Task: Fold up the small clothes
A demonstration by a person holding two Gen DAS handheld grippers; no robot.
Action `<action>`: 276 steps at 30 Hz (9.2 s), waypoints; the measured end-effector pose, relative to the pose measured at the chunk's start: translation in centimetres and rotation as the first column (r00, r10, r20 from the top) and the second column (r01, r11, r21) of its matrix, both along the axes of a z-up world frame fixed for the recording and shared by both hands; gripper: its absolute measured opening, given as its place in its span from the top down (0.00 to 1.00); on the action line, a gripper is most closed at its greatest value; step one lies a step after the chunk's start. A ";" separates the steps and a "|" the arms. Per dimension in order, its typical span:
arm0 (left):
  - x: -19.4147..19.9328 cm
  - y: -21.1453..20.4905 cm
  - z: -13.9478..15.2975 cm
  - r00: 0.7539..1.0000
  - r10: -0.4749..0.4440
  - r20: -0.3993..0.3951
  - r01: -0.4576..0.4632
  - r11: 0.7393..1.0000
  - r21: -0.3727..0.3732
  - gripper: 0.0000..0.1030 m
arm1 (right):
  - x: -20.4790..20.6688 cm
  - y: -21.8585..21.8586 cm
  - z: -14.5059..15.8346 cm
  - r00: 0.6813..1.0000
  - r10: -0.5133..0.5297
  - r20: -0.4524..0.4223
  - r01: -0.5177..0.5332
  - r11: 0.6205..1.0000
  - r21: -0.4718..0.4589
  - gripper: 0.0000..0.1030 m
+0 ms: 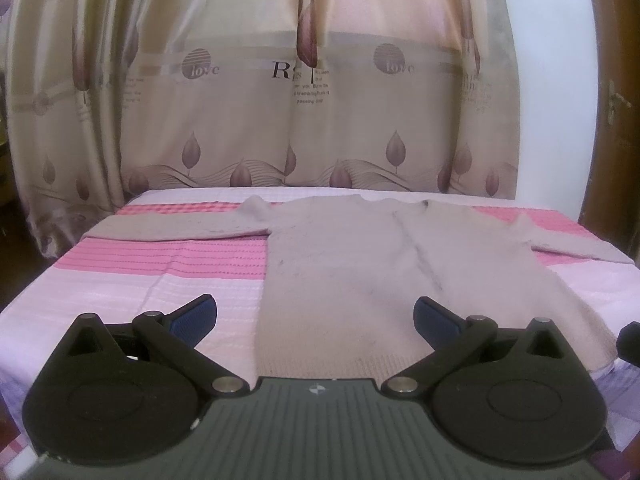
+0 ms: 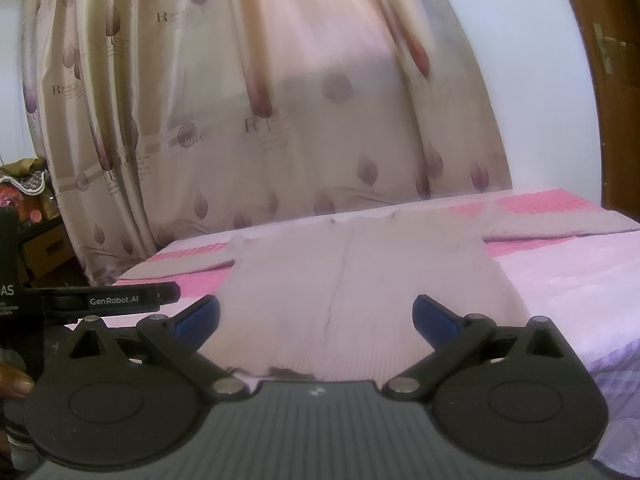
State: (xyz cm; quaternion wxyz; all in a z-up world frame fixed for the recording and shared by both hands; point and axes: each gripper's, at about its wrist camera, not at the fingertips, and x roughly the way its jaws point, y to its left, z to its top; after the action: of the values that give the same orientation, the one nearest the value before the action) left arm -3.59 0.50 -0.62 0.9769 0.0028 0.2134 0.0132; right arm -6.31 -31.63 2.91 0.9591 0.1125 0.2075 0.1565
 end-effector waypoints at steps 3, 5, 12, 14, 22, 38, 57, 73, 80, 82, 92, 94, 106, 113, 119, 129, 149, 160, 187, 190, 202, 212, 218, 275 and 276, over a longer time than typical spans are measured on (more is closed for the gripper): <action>0.0 0.0 -0.1 1.000 0.000 0.000 0.000 1.000 0.001 0.00 | 0.0 0.1 0.1 1.000 -0.001 -0.004 0.001 1.000 0.001 0.00; 0.0 -0.1 -0.1 1.000 0.000 -0.001 0.000 1.000 0.003 0.00 | 0.0 0.1 0.0 1.000 -0.001 -0.006 0.001 1.000 0.004 0.00; 0.7 -0.1 -0.1 1.000 -0.005 -0.012 0.005 1.000 0.010 0.00 | 0.4 0.3 -0.1 1.000 0.001 -0.020 -0.001 1.000 0.006 0.00; 1.0 -0.3 0.0 1.000 -0.005 -0.015 0.005 1.000 0.014 0.00 | 0.8 0.2 -0.1 1.000 0.000 -0.027 0.000 1.000 0.006 0.00; 3.4 -0.9 0.7 1.000 -0.007 -0.015 0.008 0.999 0.031 0.00 | 3.3 -0.5 0.6 1.000 0.002 -0.027 -0.002 1.000 0.018 0.00; 11.2 -2.6 -1.1 0.995 -0.035 -0.092 0.038 0.999 0.033 0.00 | 11.4 -8.5 -1.5 0.990 -0.102 -0.100 0.120 0.974 0.191 0.00; 20.8 -1.7 -7.9 0.985 0.004 -0.171 -0.010 0.999 -0.035 0.00 | 23.1 -41.1 -9.9 0.770 -0.495 -0.403 0.637 0.637 0.434 0.27; 21.9 -3.5 -8.8 0.971 0.040 -0.235 -0.017 0.995 0.100 0.00 | 29.5 -51.3 -18.7 0.660 -0.371 -0.654 0.750 0.385 0.538 0.34; 21.9 -4.2 -8.9 0.974 0.050 -0.219 -0.017 0.989 0.148 0.00 | 30.0 -51.5 -17.9 0.676 -0.461 -0.574 0.737 0.403 0.543 0.84; 21.8 -4.1 -8.8 0.974 0.049 -0.220 -0.017 0.989 0.146 0.00 | 29.7 -51.7 -17.1 0.683 -0.472 -0.557 0.729 0.402 0.554 0.84; 22.0 -3.0 -8.8 0.969 0.051 -0.240 -0.036 0.997 0.066 0.00 | 30.4 -48.7 -10.8 0.727 -0.519 -0.448 0.682 0.473 0.558 0.88; 22.1 -2.6 -8.8 0.968 0.054 -0.245 -0.045 0.998 0.041 0.00 | 30.7 -47.4 -9.1 0.740 -0.516 -0.431 0.668 0.495 0.555 0.88; 21.8 -1.0 -8.6 0.972 0.052 -0.228 -0.070 0.995 -0.073 0.00 | 34.9 -38.3 -2.5 0.833 -0.430 -0.348 0.552 0.611 0.568 0.90; 20.5 1.9 -7.5 0.976 0.059 -0.212 -0.100 0.977 -0.190 0.00 | 39.2 -28.0 0.8 0.917 -0.251 -0.311 0.399 0.604 0.690 0.90; 18.7 6.0 -6.1 0.978 0.100 -0.181 -0.140 0.963 -0.228 0.00 | 44.2 -14.7 1.9 0.961 -0.030 -0.277 0.245 0.562 0.790 0.90; 16.0 13.0 -5.8 0.971 0.185 -0.148 -0.215 0.951 -0.222 0.00 | 47.6 8.3 -4.1 0.882 0.280 -0.379 0.138 0.617 0.775 0.90; 16.3 24.1 -6.2 0.959 0.221 -0.175 -0.272 0.887 -0.372 0.00 | 36.2 9.8 -4.6 0.873 0.322 -0.366 -0.258 0.942 0.213 0.21; 22.3 38.8 -4.5 0.901 0.384 -0.201 -0.434 0.795 -0.424 0.03 | 31.8 5.2 -7.2 0.913 0.216 -0.346 -0.197 0.976 0.089 0.11; 30.8 40.6 3.6 0.938 0.336 -0.086 -0.303 0.675 -0.672 0.95 | 32.1 5.0 -7.6 0.921 0.224 -0.318 -0.180 0.970 0.161 0.06; 31.1 34.4 9.0 0.964 0.266 -0.006 -0.206 0.731 -0.650 0.95 | 32.4 3.5 -7.8 0.923 0.207 -0.325 -0.130 0.961 0.245 0.06; 35.7 5.2 14.1 0.980 -0.199 0.025 0.176 0.792 -0.584 0.95 | 31.2 -2.6 -6.3 0.938 0.173 -0.301 -0.047 0.922 0.384 0.06; 40.2 -12.4 3.4 0.872 -0.470 -0.137 0.336 0.777 -0.532 0.95 | 31.6 -9.5 -6.6 0.950 0.103 -0.293 0.024 0.916 0.401 0.06; 40.8 -15.2 -1.1 0.811 -0.569 -0.137 0.437 0.745 -0.504 0.46 | 31.8 -11.5 -7.5 0.947 0.093 -0.309 0.051 0.902 0.428 0.06; 25.0 5.0 -8.8 0.987 -0.134 -0.089 0.078 0.881 -0.467 0.00 | 39.6 -14.8 -6.7 0.963 -0.063 -0.263 0.101 0.985 0.136 0.74; 25.0 5.1 -8.7 0.985 -0.144 -0.094 0.084 0.879 -0.470 0.00 | 37.7 -14.8 -6.3 0.962 -0.017 -0.273 0.063 0.985 0.162 0.59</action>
State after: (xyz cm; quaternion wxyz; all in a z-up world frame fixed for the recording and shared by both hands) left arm 21.43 5.65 -9.29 0.9328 -0.2172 0.2710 -0.0959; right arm 31.41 -46.44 -3.43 0.9116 0.2182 0.3201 0.1373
